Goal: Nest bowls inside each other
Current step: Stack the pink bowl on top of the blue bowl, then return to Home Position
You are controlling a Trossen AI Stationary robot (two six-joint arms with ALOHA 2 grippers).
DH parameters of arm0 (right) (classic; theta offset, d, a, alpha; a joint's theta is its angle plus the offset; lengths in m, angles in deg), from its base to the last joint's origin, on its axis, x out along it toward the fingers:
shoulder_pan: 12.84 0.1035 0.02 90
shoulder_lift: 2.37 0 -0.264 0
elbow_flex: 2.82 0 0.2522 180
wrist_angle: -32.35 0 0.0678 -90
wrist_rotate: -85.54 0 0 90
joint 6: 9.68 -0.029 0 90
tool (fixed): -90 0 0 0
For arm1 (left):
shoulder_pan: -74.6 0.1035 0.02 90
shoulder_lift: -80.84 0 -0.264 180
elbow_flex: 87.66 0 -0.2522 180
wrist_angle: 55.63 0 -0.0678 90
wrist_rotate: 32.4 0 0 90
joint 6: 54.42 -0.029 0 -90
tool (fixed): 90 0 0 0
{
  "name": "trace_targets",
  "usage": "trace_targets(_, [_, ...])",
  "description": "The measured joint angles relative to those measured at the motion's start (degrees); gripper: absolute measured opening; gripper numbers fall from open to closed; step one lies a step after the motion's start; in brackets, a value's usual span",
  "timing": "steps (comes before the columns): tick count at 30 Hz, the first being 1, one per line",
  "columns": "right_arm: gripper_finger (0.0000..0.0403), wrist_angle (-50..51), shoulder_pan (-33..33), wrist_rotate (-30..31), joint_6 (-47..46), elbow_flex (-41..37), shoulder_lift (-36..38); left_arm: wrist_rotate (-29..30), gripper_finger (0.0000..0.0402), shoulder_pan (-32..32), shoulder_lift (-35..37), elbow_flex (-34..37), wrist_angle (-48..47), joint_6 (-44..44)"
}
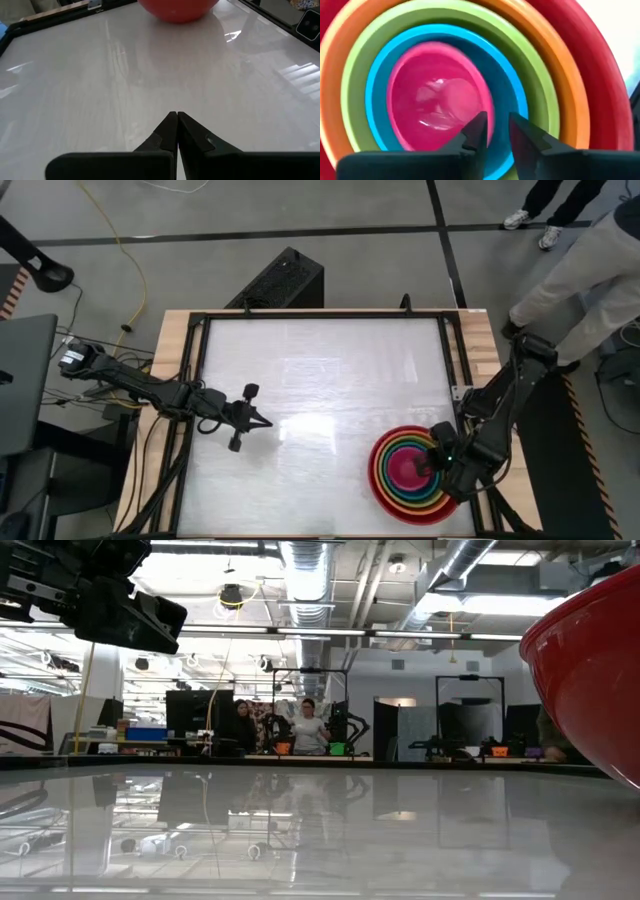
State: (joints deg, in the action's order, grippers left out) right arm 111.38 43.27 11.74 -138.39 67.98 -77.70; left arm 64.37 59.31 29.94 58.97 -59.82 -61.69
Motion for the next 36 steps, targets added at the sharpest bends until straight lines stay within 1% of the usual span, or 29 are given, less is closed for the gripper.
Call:
trace_targets(3, [0.0118,-0.07,-0.01,-0.33,0.00,0.00,0.00,0.02,0.0000,0.00,-0.01,0.00,-0.49,0.02])
trace_targets(6, [0.0132,0.32,-0.04,-2.00,0.10,0.41,0.05,0.32,0.0000,0.00,0.00,0.00,-1.17,0.02])
trace_targets(8, [0.0138,1.02,-0.02,-2.14,1.14,1.84,0.09,1.04,0.0000,0.00,0.00,0.00,-1.13,0.02])
trace_targets(10, [0.0140,3.16,0.00,-0.96,1.90,3.99,0.13,1.17,0.0000,0.00,-0.01,0.00,-1.11,0.02])
trace_targets(13, [0.0137,7.51,-0.69,3.98,3.97,8.34,0.13,1.15,0.0000,0.00,-0.01,0.00,-1.08,0.05])
trace_targets(16, [0.0130,10.01,-2.56,13.16,8.16,12.56,0.13,1.15,0.0000,0.00,0.00,0.00,-1.01,1.06])
trace_targets(17, [0.0128,9.58,-3.69,16.86,10.77,13.79,0.13,1.15,0.0000,0.00,0.00,0.00,-0.87,1.48])
trace_targets(19, [0.0125,6.93,-6.67,21.98,17.20,15.37,0.17,1.15,0.0000,0.00,0.00,0.00,-0.52,2.53])
trace_targets(20, [0.0123,4.80,-8.57,23.59,21.47,15.57,0.17,1.17,0.0000,0.00,0.00,0.00,-0.15,3.03])
trace_targets(22, [0.0120,-0.35,-13.11,24.52,31.27,15.54,0.03,1.14,0.0000,0.00,0.36,0.00,0.50,3.66])
trace_targets(25, [0.0114,-8.42,-20.79,24.17,46.29,15.56,-1.45,1.15,0.0000,0.00,1.88,-0.20,0.45,3.85])
trace_targets(28, [0.0098,-15.27,-28.54,21.88,61.56,15.54,-3.30,1.15,0.0000,0.01,5.66,-0.21,0.61,3.57])
trace_targets(33, [0.0040,-23.87,-40.22,17.51,79.87,15.06,-4.76,1.18,0.0000,0.00,16.14,-0.26,0.03,2.42])
trace_targets(35, [0.0015,-29.92,-44.28,15.82,86.21,13.51,-4.19,1.22,0.0000,0.00,20.52,-0.33,-0.46,1.98])
trace_targets(36, [0.0009,-33.33,-46.09,14.31,89.48,12.38,-3.55,1.50,0.0000,0.00,22.46,-0.33,-0.91,1.81])
